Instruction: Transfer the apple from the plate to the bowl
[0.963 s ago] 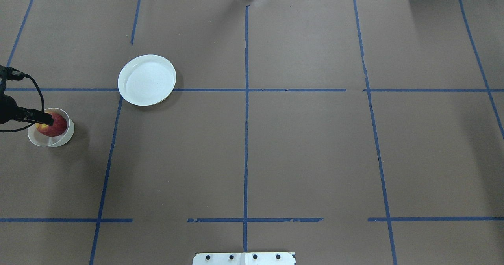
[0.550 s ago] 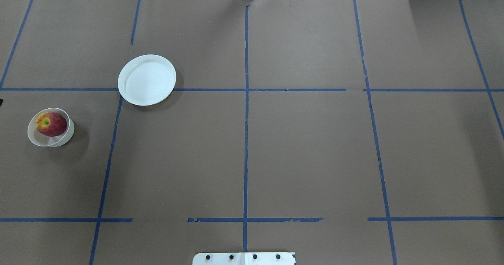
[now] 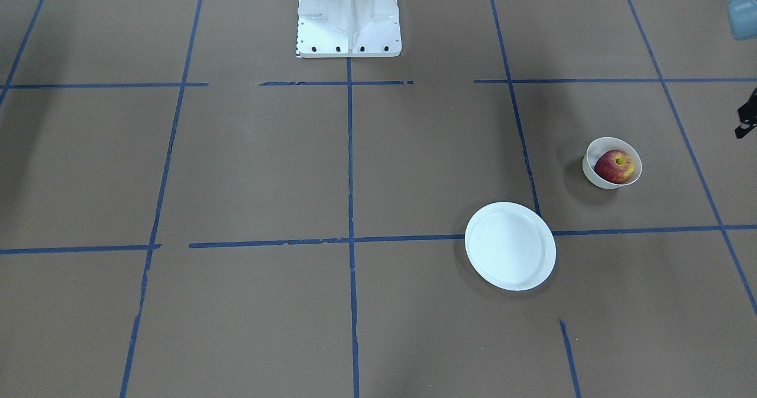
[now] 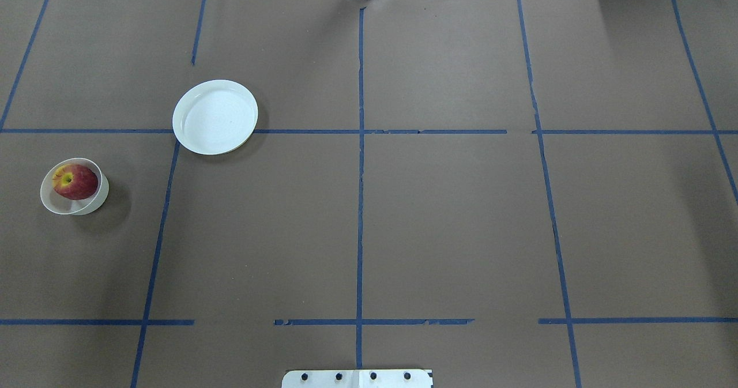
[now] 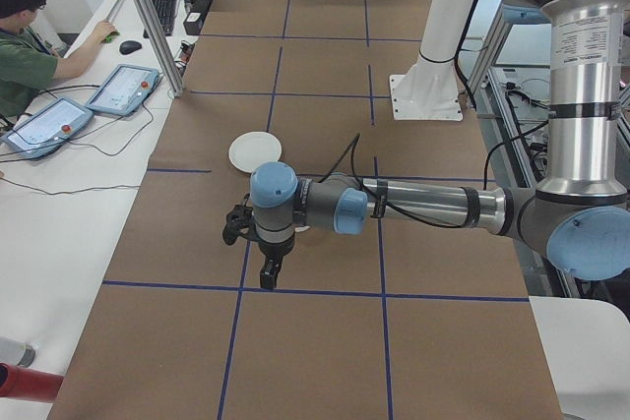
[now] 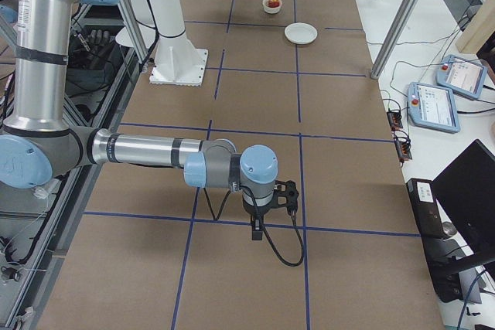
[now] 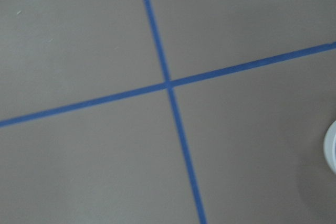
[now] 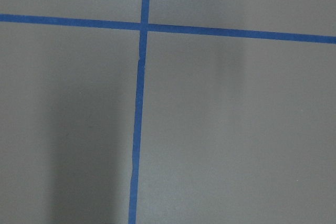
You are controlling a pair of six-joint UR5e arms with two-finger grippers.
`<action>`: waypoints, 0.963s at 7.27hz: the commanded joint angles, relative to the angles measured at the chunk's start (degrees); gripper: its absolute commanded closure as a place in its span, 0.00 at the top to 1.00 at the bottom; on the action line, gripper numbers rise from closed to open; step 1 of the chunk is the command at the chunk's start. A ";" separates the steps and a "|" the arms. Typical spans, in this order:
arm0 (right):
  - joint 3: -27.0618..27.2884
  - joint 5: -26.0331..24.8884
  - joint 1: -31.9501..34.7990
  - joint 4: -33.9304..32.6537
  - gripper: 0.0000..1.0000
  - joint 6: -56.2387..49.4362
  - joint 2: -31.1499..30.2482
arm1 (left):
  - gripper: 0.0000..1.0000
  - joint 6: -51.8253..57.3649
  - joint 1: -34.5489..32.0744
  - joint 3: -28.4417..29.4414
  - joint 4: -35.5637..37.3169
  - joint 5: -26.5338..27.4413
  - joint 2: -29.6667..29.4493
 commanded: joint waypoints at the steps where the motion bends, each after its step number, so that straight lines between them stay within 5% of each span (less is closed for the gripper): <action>1: 0.00 0.02 0.03 0.00 1.00 0.00 0.00 | 1.00 0.79 -3.66 -0.26 5.47 -0.25 -0.41; 7: 0.00 0.02 0.03 0.00 1.00 0.00 0.00 | 1.00 1.58 -3.59 -1.32 3.99 -0.34 -0.41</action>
